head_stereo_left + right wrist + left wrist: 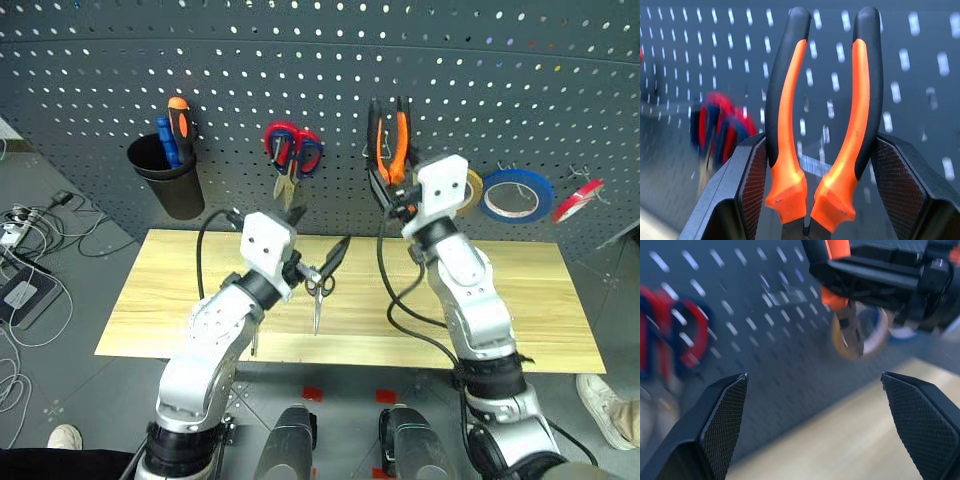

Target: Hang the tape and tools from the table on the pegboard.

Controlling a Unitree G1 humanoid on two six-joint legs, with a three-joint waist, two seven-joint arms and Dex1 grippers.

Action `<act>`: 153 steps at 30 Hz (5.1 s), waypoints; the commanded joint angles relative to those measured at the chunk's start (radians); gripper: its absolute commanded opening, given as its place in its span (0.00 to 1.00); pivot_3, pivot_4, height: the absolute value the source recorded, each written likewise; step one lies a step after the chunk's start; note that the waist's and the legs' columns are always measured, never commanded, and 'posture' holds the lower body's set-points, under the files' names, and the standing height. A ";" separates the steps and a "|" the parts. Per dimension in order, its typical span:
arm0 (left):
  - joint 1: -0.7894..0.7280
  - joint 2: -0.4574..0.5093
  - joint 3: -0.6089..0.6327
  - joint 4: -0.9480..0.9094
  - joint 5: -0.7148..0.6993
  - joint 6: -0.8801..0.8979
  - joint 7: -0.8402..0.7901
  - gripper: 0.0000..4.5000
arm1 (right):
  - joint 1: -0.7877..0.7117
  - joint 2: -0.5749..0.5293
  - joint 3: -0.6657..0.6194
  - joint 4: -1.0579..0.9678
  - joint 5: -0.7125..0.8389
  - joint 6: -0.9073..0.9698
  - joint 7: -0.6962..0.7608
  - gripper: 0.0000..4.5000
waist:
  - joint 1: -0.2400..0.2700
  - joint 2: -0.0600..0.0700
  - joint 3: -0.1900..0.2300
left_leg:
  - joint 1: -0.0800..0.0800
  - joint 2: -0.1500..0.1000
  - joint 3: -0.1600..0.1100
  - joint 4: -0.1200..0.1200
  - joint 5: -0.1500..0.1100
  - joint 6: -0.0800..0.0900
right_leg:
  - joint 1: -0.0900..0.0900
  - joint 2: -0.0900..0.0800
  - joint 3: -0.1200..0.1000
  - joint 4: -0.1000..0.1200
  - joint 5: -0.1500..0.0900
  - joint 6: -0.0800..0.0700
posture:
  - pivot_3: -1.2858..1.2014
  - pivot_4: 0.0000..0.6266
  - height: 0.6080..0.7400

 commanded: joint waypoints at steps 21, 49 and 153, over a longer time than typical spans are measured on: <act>-0.267 -0.083 0.013 0.319 0.036 -0.159 0.041 1.00 | -0.378 0.047 -0.045 0.650 -0.147 -0.532 -0.291 0.64 | 0.001 -0.001 -0.005 | 0.000 0.001 0.001 0.000 0.001 -0.001 | -0.001 0.002 0.000 0.001 0.000 -0.001 | 0.59 0.31 1.00; -0.175 -0.063 0.019 0.241 0.020 -0.104 0.027 1.00 | -0.099 0.013 -0.030 0.311 -0.054 -0.271 -0.061 0.99 | 0.002 -0.001 -0.005 | 0.000 0.001 0.000 0.001 0.000 -0.001 | 0.000 0.001 0.000 0.002 0.000 -0.001 | 0.58 0.37 1.00; 0.163 0.191 -0.084 0.097 0.547 -0.334 0.230 0.05 | 0.389 -0.301 -0.095 -0.390 0.472 0.192 0.526 1.00 | 0.003 -0.007 0.059 | 0.001 0.000 -0.005 -0.012 0.005 -0.006 | -0.001 -0.008 -0.005 -0.003 0.000 0.000 | 0.56 0.27 1.00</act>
